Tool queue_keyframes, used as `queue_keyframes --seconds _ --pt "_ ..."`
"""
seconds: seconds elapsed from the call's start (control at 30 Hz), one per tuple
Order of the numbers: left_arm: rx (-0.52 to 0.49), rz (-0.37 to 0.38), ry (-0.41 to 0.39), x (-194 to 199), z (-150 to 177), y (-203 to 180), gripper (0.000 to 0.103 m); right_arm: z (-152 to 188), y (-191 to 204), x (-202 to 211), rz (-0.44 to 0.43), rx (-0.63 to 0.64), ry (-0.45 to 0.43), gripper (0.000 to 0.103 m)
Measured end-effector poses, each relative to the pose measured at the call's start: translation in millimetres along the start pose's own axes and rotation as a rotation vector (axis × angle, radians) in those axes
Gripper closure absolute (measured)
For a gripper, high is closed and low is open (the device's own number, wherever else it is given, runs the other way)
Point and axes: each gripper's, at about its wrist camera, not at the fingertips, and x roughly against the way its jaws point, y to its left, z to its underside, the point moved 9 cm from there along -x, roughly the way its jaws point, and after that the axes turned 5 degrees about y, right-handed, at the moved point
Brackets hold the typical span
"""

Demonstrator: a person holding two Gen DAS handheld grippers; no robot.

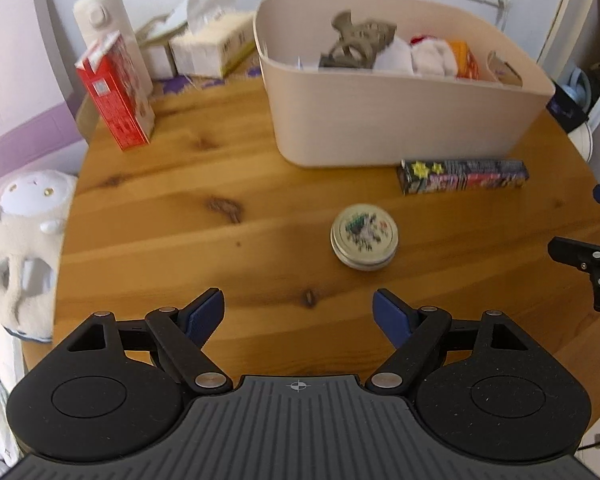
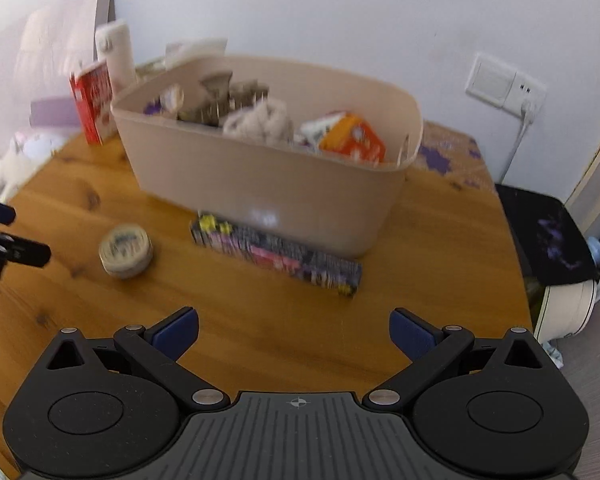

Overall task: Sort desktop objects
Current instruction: 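Withdraw both tools toward the round tin and long black snack box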

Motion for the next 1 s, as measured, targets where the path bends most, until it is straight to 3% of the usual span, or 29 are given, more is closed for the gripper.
queue_keyframes --seconds 0.43,0.67,1.0 --pt "-0.046 -0.038 0.048 -43 -3 -21 0.020 13 -15 -43 -0.035 0.043 0.056 0.000" --pt "0.004 -0.066 0.064 -61 -17 -18 0.020 7 -27 -63 -0.031 0.070 0.051 0.000" --pt "0.013 -0.033 0.083 -77 -33 -24 0.020 -15 -37 -90 -0.101 0.153 0.023 0.000"
